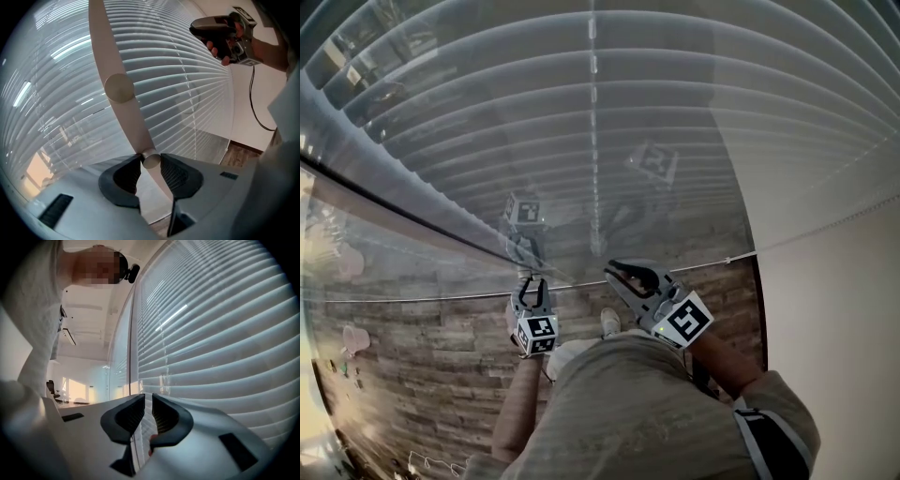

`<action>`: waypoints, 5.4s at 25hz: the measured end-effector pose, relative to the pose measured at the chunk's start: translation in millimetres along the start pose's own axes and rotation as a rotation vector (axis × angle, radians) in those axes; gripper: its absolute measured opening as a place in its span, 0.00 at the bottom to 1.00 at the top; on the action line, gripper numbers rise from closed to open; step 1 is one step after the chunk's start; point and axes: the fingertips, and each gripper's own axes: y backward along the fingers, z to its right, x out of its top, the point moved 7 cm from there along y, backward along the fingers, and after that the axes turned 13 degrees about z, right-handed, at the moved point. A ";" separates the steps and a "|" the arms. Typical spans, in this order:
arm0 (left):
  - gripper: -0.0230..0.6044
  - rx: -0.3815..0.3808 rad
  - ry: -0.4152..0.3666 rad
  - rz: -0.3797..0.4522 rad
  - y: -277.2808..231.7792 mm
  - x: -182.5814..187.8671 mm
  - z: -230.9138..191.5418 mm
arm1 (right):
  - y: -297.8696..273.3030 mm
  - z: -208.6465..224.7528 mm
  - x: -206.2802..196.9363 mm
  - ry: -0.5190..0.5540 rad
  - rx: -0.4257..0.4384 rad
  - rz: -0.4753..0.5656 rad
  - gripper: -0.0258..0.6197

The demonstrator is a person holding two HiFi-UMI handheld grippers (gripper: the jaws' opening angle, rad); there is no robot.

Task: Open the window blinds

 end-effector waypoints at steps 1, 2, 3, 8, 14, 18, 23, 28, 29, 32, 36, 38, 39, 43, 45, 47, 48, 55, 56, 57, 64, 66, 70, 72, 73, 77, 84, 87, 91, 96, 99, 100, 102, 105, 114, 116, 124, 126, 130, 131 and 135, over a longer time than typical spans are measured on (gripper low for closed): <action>0.26 0.003 0.000 -0.001 1.2 -0.5 0.3 | 0.1 -0.2 1.7 0.004 0.001 0.005 0.12; 0.26 0.003 0.002 -0.004 3.6 -1.4 1.4 | 0.2 -1.6 3.0 0.005 0.001 0.005 0.12; 0.26 0.002 0.004 -0.008 5.8 -2.5 2.9 | 0.2 -2.9 3.8 0.000 0.000 0.003 0.13; 0.26 0.006 0.009 0.012 1.8 1.2 1.5 | -8.4 -0.3 10.0 -0.010 -0.007 0.007 0.12; 0.26 -0.028 0.010 0.011 1.9 0.3 5.0 | -4.4 -6.6 3.0 -0.039 -0.011 -0.013 0.13; 0.26 -0.026 0.034 0.015 3.7 2.6 8.1 | 2.2 -2.9 0.9 -0.040 0.002 -0.023 0.13; 0.26 0.018 0.073 0.041 -1.4 4.5 13.8 | 1.8 -11.9 -3.9 -0.059 0.072 -0.008 0.13; 0.26 0.079 0.236 0.068 4.6 10.4 7.1 | -7.9 -25.0 -3.4 -0.093 0.140 -0.038 0.13; 0.25 0.094 0.275 0.072 4.6 10.0 7.1 | -7.3 -24.3 -4.3 -0.097 0.151 -0.043 0.13; 0.25 0.126 0.380 0.086 -1.6 5.6 8.1 | -0.9 -16.7 -14.4 -0.097 0.183 -0.055 0.13; 0.25 0.131 0.527 0.119 -9.4 -0.2 12.3 | 12.0 -8.6 -27.3 -0.109 0.200 -0.071 0.13; 0.25 0.120 0.617 0.135 -10.4 -3.5 10.2 | 12.6 -10.3 -29.0 -0.133 0.195 -0.074 0.13; 0.25 0.114 0.668 0.141 -10.5 -5.1 8.0 | 12.7 -11.4 -30.5 -0.142 0.199 -0.078 0.13; 0.25 0.085 0.932 0.162 -7.6 -9.2 -1.2 | 12.2 -16.2 -28.6 -0.142 0.223 -0.091 0.13; 0.25 0.070 1.084 0.179 -4.7 -10.6 -6.1 | 10.1 -18.7 -24.3 -0.140 0.222 -0.093 0.13; 0.25 0.041 1.238 0.206 -6.9 -11.8 -10.7 | 7.0 -16.5 -23.4 -0.153 0.214 -0.099 0.13; 0.25 0.021 1.314 0.225 -9.0 -12.4 -11.9 | 6.7 -14.9 -23.8 -0.159 0.210 -0.105 0.13; 0.25 -0.078 1.705 0.374 -6.7 -29.7 2.3 | 24.1 -25.3 -30.0 -0.163 0.208 -0.125 0.13; 0.25 -0.088 1.742 0.381 -6.0 -29.9 3.7 | 24.8 -26.9 -27.7 -0.165 0.207 -0.118 0.13; 0.25 -0.102 1.779 0.388 -6.5 -29.8 2.8 | 23.1 -27.5 -24.2 -0.164 0.206 -0.110 0.13; 0.28 -0.082 1.469 0.302 5.5 -29.7 -6.2 | 17.7 -36.8 -15.5 -0.144 0.216 -0.093 0.13; 0.30 -0.028 1.103 0.195 15.3 -20.6 -7.3 | 18.4 -39.6 -9.7 -0.143 0.223 -0.086 0.13; 0.31 0.062 0.495 0.070 22.8 -3.4 4.6 | 25.9 -46.3 -6.7 -0.143 0.228 -0.075 0.13; 0.31 0.083 0.342 0.038 18.1 4.1 12.1 | 29.3 -44.5 -12.1 -0.144 0.231 -0.080 0.13; 0.30 0.092 0.293 0.027 17.4 8.1 13.3 | 28.3 -45.4 -12.4 -0.147 0.227 -0.083 0.13; 0.29 0.138 0.220 0.013 16.4 15.2 13.0 | 22.2 -53.3 -7.4 -0.150 0.228 -0.073 0.13; 0.18 0.137 0.454 0.038 16.0 15.1 11.2 | 38.1 -45.9 -14.9 -0.162 0.211 -0.063 0.13; 0.18 0.130 0.554 0.051 10.9 8.8 9.6 | 43.3 -38.5 -23.6 -0.158 0.203 -0.072 0.13; 0.18 0.125 0.795 0.114 14.3 2.0 0.3 | 42.3 -38.5 -22.0 -0.166 0.190 -0.079 0.13; 0.18 0.106 1.087 0.181 14.3 -7.1 -1.5 | 47.0 -37.7 -21.6 -0.182 0.181 -0.084 0.13; 0.18 0.069 1.294 0.240 12.9 -10.8 -1.3 | 49.1 -37.0 -21.3 -0.187 0.174 -0.082 0.13; 0.18 0.054 1.365 0.264 13.6 -12.9 -3.2 | 48.0 -38.7 -20.9 -0.189 0.172 -0.081 0.13; 0.18 0.026 1.518 0.315 15.9 -19.3 -6.2 | 46.2 -43.7 -19.9 -0.193 0.168 -0.084 0.13; 0.18 -0.017 1.748 0.387 14.2 -27.6 -1.5 | 49.2 -46.2 -19.6 -0.198 0.163 -0.089 0.13; 0.18 -0.116 1.726 0.414 13.4 -27.4 -9.5 | 37.6 -50.6 -15.5 -0.182 0.166 -0.095 0.13; 0.26 -0.081 1.420 0.341 21.3 -17.7 -11.0 | 35.8 -54.5 -10.9 -0.180 0.169 -0.092 0.13; 0.35 0.088 0.356 0.080 13.6 17.2 15.8 | 36.6 -50.0 -15.9 -0.185 0.177 -0.099 0.13; 0.25 0.119 0.378 0.073 10.9 22.6 12.9 | 36.5 -46.0 -12.9 -0.183 0.178 -0.098 0.13; 0.24 0.118 0.496 0.079 9.2 20.8 9.2 | 37.5 -37.8 -14.0 -0.182 0.181 -0.104 0.13; 0.24 0.113 0.534 0.081 8.4 19.4 8.5 | 37.7 -35.6 -15.0 -0.181 0.183 -0.106 0.13; 0.24 0.098 0.706 0.099 5.0 13.6 4.5 | 36.6 -27.4 -18.1 -0.178 0.195 -0.107 0.13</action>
